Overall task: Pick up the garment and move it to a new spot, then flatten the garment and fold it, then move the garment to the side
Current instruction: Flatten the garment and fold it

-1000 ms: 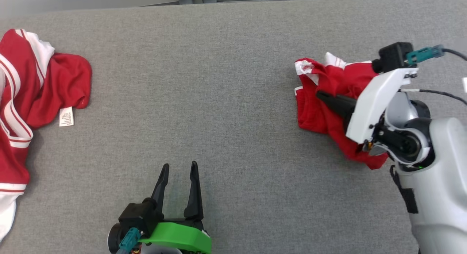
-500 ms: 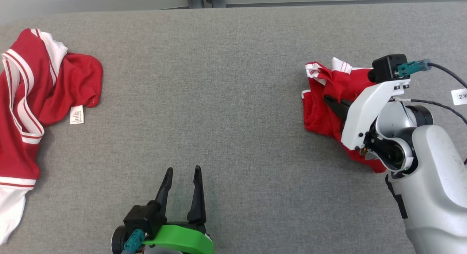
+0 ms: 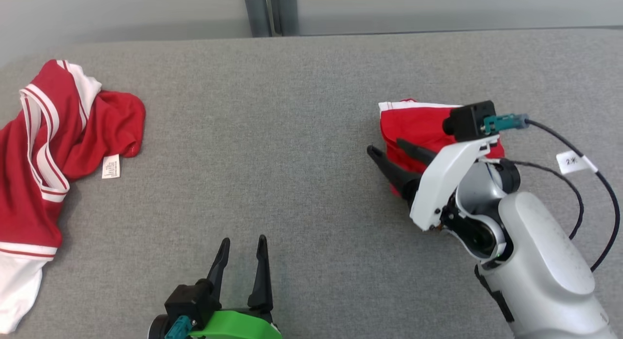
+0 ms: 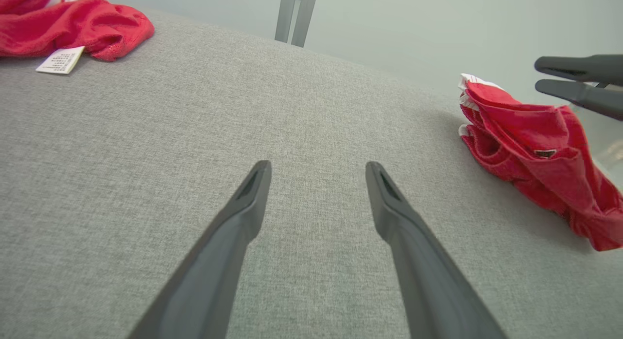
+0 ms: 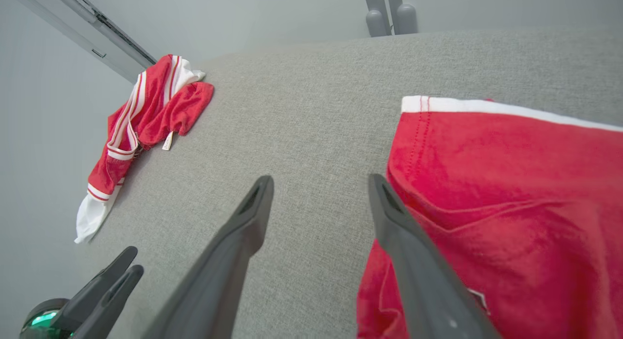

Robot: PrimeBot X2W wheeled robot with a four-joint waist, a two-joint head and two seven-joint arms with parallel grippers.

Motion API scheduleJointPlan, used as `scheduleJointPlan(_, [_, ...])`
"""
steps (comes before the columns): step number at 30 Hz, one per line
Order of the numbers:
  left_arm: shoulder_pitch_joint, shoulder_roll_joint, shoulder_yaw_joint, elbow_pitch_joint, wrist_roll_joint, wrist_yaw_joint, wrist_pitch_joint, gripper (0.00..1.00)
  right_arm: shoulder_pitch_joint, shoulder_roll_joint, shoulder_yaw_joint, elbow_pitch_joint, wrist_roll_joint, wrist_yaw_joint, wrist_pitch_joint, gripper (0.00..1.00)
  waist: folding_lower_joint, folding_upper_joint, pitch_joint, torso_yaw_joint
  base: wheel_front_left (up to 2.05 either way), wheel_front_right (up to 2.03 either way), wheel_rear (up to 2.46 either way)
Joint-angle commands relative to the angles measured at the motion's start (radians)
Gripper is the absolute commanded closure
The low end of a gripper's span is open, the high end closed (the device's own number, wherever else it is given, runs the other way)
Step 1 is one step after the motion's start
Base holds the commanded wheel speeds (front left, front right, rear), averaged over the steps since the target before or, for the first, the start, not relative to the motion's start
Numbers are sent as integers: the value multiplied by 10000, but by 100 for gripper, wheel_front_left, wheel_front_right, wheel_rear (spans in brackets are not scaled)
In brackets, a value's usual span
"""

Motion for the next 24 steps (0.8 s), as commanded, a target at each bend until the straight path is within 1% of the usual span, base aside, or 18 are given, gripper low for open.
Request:
scheduleJointPlan(1, [204, 15, 117, 23, -25, -32, -34, 0, 323, -116, 132, -220, 203, 3, -201, 0, 0, 0, -394, -203, 0, 0, 0])
scheduleJointPlan(4, [391, 69, 333, 4, -52, -45, -34, 0, 700, -432, 406, -851, 396, 4, -675, 0, 0, 0, -818, -366, 0, 0, 0])
scheduleJointPlan(6, [563, 117, 496, -37, -53, -40, -34, 0, 1056, -798, 459, -1334, 335, 4, -1214, 0, 0, 0, -1128, -496, 0, 0, 0])
scheduleJointPlan(7, [660, 147, 601, -97, 7, -38, -34, 0, 1237, -1076, 421, -1581, 100, 4, -1632, 0, 0, 0, -1296, -577, 0, 0, 0])
scheduleJointPlan(9, [865, 156, 822, -237, 77, -39, -34, 0, 1747, -1466, 175, -1814, -334, 4, -2476, 0, 0, 0, -1573, -724, 0, 0, 0])
scheduleJointPlan(12, [1179, 151, 1187, -464, 259, -51, -34, 0, 2611, -1753, -405, -1836, -505, 4, -3656, 0, 0, 0, -1921, -918, 0, 0, 0])
scheduleJointPlan(14, [1385, 175, 1436, -615, 525, -80, -34, 0, 3141, -2111, -806, -1731, -849, 4, -4559, 0, 0, 0, -2086, -1039, 0, 0, 0])
scheduleJointPlan(18, [1670, 137, 2042, -946, 1064, -250, -34, 0, 4268, -2525, -1635, -920, -1520, 4, -6449, 0, 0, 0, -2197, -1154, 0, 0, 0])
scheduleJointPlan(20, [1882, 91, 2484, -1127, 1467, -397, -34, 0, 4836, -2718, -2049, 39, -2215, 5, -7424, 0, 0, 0, -2222, -1164, 0, 0, 0])
scheduleJointPlan(23, [2057, 46, 2805, -1196, 1751, -596, -34, 0, 5137, -2674, -2453, 697, -2615, 4, -7676, 0, 0, 0, -2248, -1150, 0, 0, 0])
scheduleJointPlan(24, [2106, 34, 2929, -1208, 1846, -650, -34, 0, 5177, -2553, -2660, 796, -2668, 4, -7709, 0, 0, 0, -2258, -1145, 0, 0, 0])
